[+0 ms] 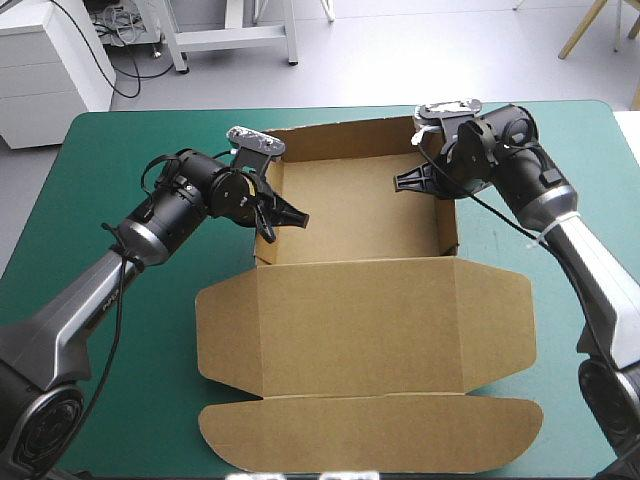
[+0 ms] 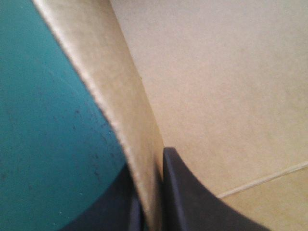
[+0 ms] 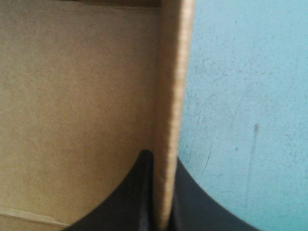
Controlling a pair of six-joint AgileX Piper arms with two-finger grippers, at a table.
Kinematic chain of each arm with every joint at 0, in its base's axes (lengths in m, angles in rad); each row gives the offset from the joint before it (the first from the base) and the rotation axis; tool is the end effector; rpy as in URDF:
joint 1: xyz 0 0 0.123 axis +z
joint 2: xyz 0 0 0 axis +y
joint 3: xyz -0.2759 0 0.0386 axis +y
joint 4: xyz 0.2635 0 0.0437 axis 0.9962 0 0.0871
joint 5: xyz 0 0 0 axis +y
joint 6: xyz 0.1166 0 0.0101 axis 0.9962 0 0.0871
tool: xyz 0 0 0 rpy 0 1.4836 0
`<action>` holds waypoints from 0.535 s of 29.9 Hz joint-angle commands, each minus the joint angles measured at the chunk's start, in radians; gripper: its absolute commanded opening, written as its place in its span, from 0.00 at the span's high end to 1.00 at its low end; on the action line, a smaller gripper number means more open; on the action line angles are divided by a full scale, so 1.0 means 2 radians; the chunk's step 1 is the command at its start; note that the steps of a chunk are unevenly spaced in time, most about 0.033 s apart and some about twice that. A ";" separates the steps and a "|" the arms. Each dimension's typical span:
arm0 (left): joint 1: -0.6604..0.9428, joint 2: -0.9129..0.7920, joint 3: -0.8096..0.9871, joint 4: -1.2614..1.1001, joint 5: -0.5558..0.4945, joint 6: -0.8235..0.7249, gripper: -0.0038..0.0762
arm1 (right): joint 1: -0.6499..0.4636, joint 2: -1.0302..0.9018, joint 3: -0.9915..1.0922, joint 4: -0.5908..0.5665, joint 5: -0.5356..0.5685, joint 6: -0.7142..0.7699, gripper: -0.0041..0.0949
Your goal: Fold the box
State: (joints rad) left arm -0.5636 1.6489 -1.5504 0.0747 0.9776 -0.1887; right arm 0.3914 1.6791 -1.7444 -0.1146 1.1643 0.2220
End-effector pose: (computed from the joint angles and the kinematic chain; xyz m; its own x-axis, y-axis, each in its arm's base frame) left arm 0.3342 -0.2026 0.3151 -0.7718 0.3150 -0.5523 0.3957 0.9179 -0.0295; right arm 0.3654 0.1375 0.3553 -0.8279 -0.1527 -0.5397 -0.1852 0.9827 0.0060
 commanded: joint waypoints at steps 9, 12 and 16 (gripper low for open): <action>0.022 0.007 -0.017 -0.060 0.037 0.028 0.96 | 0.014 0.028 -0.016 0.089 0.001 -0.032 0.96; 0.024 0.013 -0.017 -0.056 0.045 0.046 0.96 | 0.014 0.047 -0.016 0.092 0.020 -0.034 0.97; 0.024 0.025 -0.017 -0.056 0.058 0.068 0.95 | 0.014 0.065 -0.016 0.098 0.020 -0.035 0.98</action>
State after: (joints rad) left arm -0.5021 1.7288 -1.5534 0.0297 1.1320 -0.1340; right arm 0.4005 1.8403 -1.7441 -0.0091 1.2425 0.2041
